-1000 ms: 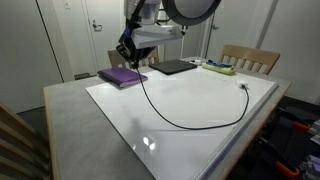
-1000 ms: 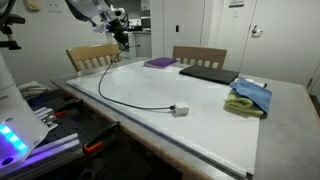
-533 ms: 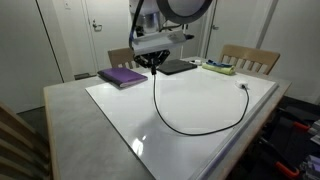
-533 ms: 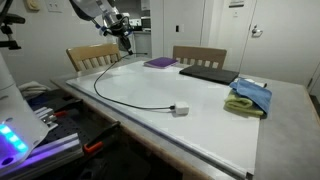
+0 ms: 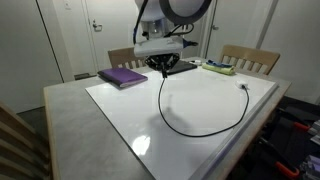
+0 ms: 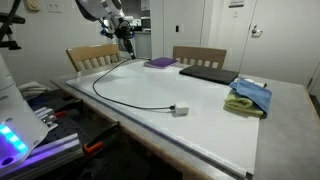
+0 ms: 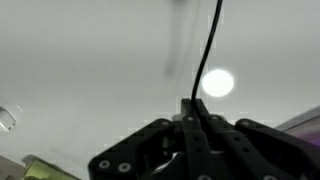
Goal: Wind the black charging cable
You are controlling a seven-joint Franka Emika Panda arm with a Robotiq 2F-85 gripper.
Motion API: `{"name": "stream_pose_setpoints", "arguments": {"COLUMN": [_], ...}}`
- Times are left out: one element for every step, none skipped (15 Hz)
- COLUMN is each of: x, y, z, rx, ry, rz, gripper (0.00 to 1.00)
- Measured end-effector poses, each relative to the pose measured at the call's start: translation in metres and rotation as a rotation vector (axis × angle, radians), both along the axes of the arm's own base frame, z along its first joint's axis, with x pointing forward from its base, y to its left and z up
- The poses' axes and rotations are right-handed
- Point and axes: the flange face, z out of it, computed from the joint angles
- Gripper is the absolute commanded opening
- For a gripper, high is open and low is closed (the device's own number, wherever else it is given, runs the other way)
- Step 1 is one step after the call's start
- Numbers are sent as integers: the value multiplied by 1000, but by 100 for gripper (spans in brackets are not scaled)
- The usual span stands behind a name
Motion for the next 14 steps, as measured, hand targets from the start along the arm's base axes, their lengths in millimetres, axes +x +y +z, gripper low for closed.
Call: {"name": "stream_pose_setpoints", "arguments": {"x": [0, -1, -2, -2, -3, -4, -5, -5, -5, -4, -4, -4, -4, -4], "y": [1, 3, 5, 6, 5, 2, -5, -12, -20, -28, -36, -43, -50, -57], "z": [0, 0, 0, 0, -1, -2, -4, -6, -8, -11, -15, -20, -26, -32], "rx": [2, 4, 4, 5, 0, -12, -32, -52, -67, -76, -79, -81, -80, -78], "ry": [1, 1, 1, 1, 2, 7, 14, 20, 28, 40, 54, 73, 94, 116], "rz": [3, 6, 8, 11, -11, -52, -111, -169, -221, -269, -316, -370, -423, -479], "gripper": [4, 1, 1, 1, 1, 1, 1, 1, 1, 1, 1, 1, 1, 1]}}
